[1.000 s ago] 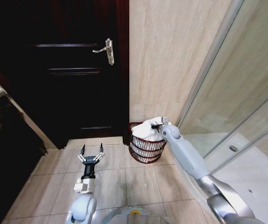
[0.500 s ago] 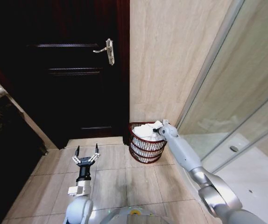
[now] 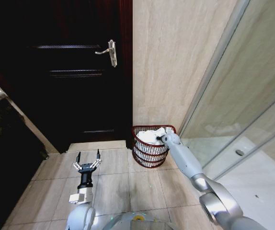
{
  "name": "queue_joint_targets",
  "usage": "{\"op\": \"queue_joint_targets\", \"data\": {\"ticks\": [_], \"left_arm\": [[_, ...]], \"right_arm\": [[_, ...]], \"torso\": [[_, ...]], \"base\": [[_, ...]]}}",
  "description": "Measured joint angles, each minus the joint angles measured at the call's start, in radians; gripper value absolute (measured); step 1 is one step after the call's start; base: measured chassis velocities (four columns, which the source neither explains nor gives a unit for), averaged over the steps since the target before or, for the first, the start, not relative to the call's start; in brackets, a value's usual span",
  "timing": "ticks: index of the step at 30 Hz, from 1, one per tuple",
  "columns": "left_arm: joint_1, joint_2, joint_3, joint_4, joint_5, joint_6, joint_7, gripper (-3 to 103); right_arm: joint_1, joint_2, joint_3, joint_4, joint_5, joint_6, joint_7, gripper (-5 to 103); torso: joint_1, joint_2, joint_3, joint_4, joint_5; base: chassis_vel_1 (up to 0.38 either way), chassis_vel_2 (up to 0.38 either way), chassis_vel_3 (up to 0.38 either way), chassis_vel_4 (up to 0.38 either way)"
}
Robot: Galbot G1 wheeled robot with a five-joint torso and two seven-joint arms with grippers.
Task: Discard the used towel into the hamper.
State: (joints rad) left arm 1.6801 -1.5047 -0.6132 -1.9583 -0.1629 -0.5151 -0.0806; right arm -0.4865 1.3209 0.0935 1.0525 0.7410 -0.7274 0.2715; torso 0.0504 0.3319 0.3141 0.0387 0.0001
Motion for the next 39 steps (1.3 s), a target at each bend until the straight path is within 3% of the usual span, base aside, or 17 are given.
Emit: {"op": "queue_joint_targets", "data": {"ticks": [8, 10, 12, 13, 16, 19, 20, 22, 23, 26, 27, 30, 32, 33, 35, 36, 39], "left_arm": [[-0.007, 0.0, 0.004, -0.001, -0.001, 0.011, 0.003, 100], [-0.007, -0.001, 0.003, -0.012, -0.005, 0.027, 0.003, 100], [-0.007, 0.0, 0.002, -0.015, -0.007, 0.031, 0.004, 100], [-0.007, 0.005, 0.0, -0.019, -0.011, 0.036, 0.005, 100], [-0.009, 0.012, -0.001, -0.02, -0.017, 0.039, 0.009, 100], [-0.017, 0.014, -0.002, -0.017, -0.02, 0.04, 0.019, 100], [-0.017, 0.014, -0.002, -0.017, -0.02, 0.04, 0.019, 100], [-0.019, 0.016, 0.0, -0.014, -0.021, 0.04, 0.025, 100], [-0.019, 0.016, 0.0, -0.014, -0.021, 0.04, 0.025, 100], [-0.032, 0.012, 0.0, -0.016, -0.023, 0.069, 0.034, 100], [-0.032, 0.012, 0.0, -0.016, -0.023, 0.069, 0.034, 100], [-0.052, 0.014, 0.002, -0.019, -0.025, 0.099, 0.047, 100], [-0.069, 0.027, 0.012, -0.027, -0.025, 0.13, 0.057, 100], [-0.069, 0.027, 0.012, -0.027, -0.025, 0.13, 0.057, 100], [-0.081, 0.045, 0.018, -0.033, -0.027, 0.155, 0.067, 100], [-0.081, 0.045, 0.018, -0.033, -0.027, 0.155, 0.067, 100], [-0.097, 0.083, 0.02, -0.042, -0.044, 0.194, 0.087, 100]], "right_arm": [[-0.083, -0.082, 0.0, 0.25, -0.001, 0.027, 0.072, 39], [-0.116, -0.111, 0.005, 0.331, -0.001, 0.055, 0.103, 50], [-0.13, -0.123, 0.008, 0.363, -0.002, 0.067, 0.108, 50], [-0.165, -0.149, 0.016, 0.434, -0.008, 0.09, 0.108, 61], [-0.213, -0.178, 0.024, 0.514, -0.022, 0.128, 0.11, 66], [-0.272, -0.208, 0.031, 0.607, -0.055, 0.182, 0.133, 83], [-0.272, -0.208, 0.031, 0.607, -0.055, 0.182, 0.133, 83], [-0.324, -0.227, 0.033, 0.677, -0.077, 0.27, 0.14, 93], [-0.324, -0.227, 0.033, 0.677, -0.077, 0.27, 0.14, 93], [-0.424, -0.253, 0.051, 0.779, -0.16, 0.409, 0.131, 100], [-0.424, -0.253, 0.051, 0.779, -0.16, 0.409, 0.131, 100], [-0.507, -0.256, 0.093, 0.836, -0.247, 0.476, 0.104, 100], [-0.61, -0.239, 0.174, 0.876, -0.366, 0.557, 0.045, 100], [-0.61, -0.239, 0.174, 0.876, -0.366, 0.557, 0.045, 100], [-0.727, -0.212, 0.275, 0.893, -0.472, 0.662, -0.036, 100], [-0.727, -0.212, 0.275, 0.893, -0.472, 0.662, -0.036, 100], [-0.899, -0.15, 0.417, 0.952, -0.528, 0.737, -0.137, 100]], "torso": [[0.0, 0.0, 0.0, -0.0002, 0.0001], [0.0, 0.0, 0.0, -0.0001, 0.0001], [0.0, 0.0, 0.0, 0.0, 0.0002], [0.0, 0.0, 0.0, -0.0001, 0.0], [0.0, 0.0, 0.0, -0.0002, 0.0001], [0.0, 0.0, 0.0, -0.0003, 0.0], [0.0, 0.0, 0.0, -0.0003, 0.0], [0.0, 0.0, 0.0, -0.0002, 0.0], [0.0, 0.0, 0.0, -0.0002, 0.0], [0.0, 0.0, 0.0, 0.0001, -0.0001], [0.0, 0.0, 0.0, 0.0001, -0.0001], [0.0, 0.0, 0.0, 0.0, -0.0001], [0.0, 0.0, 0.0, -0.0001, -0.0002], [0.0, 0.0, 0.0, -0.0001, -0.0002], [0.0, 0.0, 0.0, -0.0001, -0.0001], [0.0, 0.0, 0.0, -0.0001, -0.0001], [0.0, 0.0, 0.0, -0.0003, -0.0002]], "base": [[0.0, 0.0, 0.0, 0.0], [0.0, 0.0, 0.0, 0.0], [0.0, 0.0, 0.0, 0.0], [0.0, 0.0, 0.0, 0.0], [0.0, 0.0, 0.0, 0.0], [0.0, 0.0, 0.0, 0.0], [0.0, 0.0, 0.0, 0.0], [0.0, 0.0, 0.0, 0.0], [0.0, 0.0, 0.0, 0.0], [0.0, 0.0, 0.0, 0.0], [0.0, 0.0, 0.0, 0.0], [0.0, 0.0, 0.0, 0.0], [0.0, 0.0, 0.0, 0.0], [0.0, 0.0, 0.0, 0.0], [0.0, 0.0, 0.0, 0.0], [0.0, 0.0, 0.0, 0.0], [0.0, 0.0, 0.0, 0.0]]}}
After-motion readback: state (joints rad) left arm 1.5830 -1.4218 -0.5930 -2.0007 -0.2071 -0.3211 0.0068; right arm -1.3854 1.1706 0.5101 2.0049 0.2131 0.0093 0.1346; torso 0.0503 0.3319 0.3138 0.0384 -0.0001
